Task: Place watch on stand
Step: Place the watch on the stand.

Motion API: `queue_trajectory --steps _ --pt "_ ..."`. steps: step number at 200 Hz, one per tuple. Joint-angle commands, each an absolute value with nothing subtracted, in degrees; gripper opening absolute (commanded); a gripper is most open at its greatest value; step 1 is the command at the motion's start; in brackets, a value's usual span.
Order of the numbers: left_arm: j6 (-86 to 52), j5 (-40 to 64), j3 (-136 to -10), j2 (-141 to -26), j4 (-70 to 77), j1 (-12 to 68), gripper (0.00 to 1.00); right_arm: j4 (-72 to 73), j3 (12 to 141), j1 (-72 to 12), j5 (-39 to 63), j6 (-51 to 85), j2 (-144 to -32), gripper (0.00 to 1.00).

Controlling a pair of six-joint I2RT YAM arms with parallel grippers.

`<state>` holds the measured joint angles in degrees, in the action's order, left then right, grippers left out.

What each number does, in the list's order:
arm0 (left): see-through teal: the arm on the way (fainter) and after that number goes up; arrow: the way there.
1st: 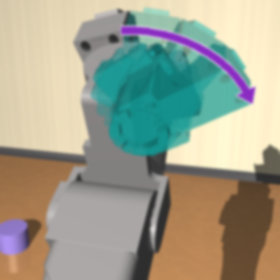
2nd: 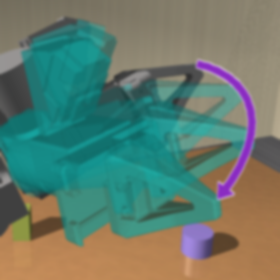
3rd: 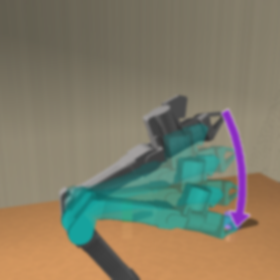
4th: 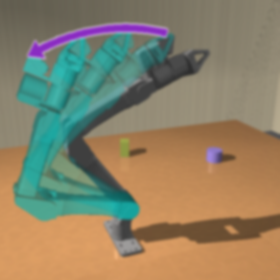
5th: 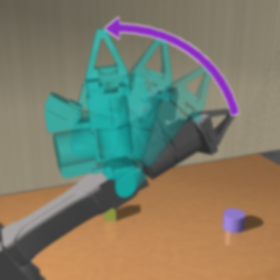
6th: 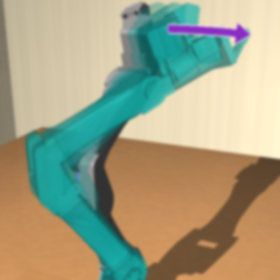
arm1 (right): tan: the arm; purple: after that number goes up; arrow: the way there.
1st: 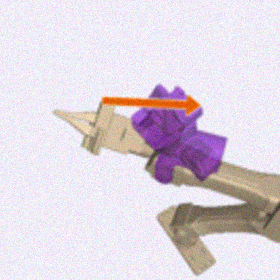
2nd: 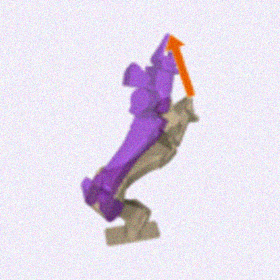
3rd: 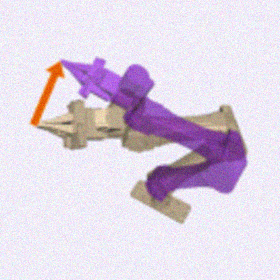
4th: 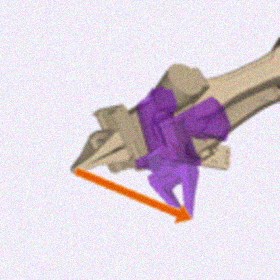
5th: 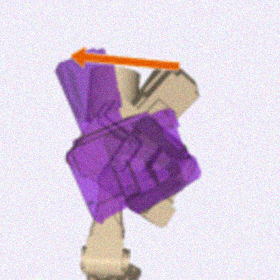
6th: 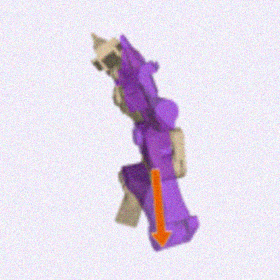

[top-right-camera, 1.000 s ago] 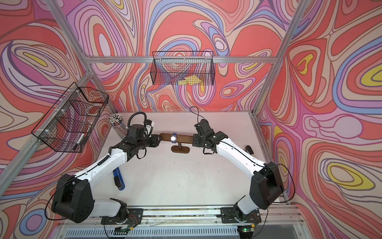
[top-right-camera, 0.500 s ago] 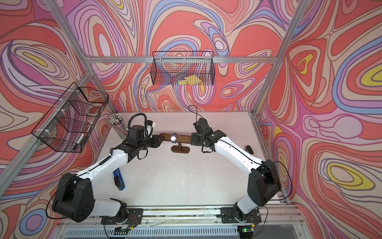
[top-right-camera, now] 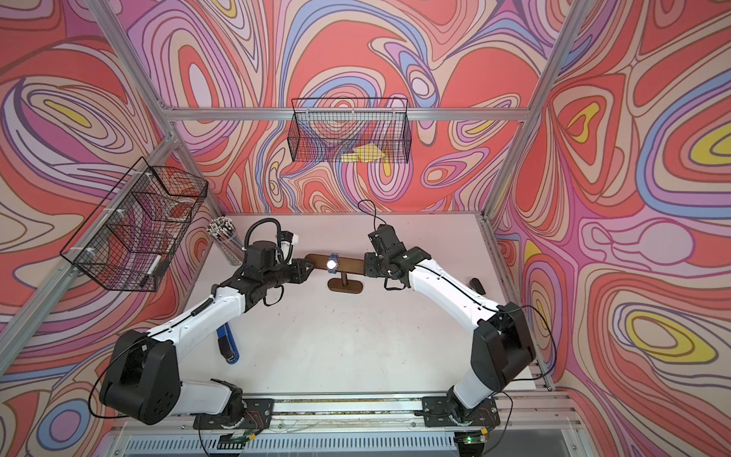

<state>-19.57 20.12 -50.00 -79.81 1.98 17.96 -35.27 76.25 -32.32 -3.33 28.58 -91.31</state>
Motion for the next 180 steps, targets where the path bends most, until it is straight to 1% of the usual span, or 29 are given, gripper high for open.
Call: queue_trajectory --steps 1,86,140,180 --pt "-19.0 19.7 -49.8 -79.3 2.8 18.1 0.37 -34.1 77.9 -32.4 -2.9 28.1 -92.1 0.18" --pt "-14.2 12.9 -53.3 -78.6 -0.2 18.0 0.40 -32.7 78.8 -32.5 -1.8 28.2 -93.9 0.18" --pt "-14.4 13.3 -54.0 -82.3 1.8 17.8 0.41 -32.7 79.6 -33.0 -2.2 27.6 -94.8 0.18" --pt "-15.0 13.7 -52.8 -82.0 2.5 17.7 0.41 -33.1 80.4 -33.0 -2.5 26.7 -94.9 0.18"
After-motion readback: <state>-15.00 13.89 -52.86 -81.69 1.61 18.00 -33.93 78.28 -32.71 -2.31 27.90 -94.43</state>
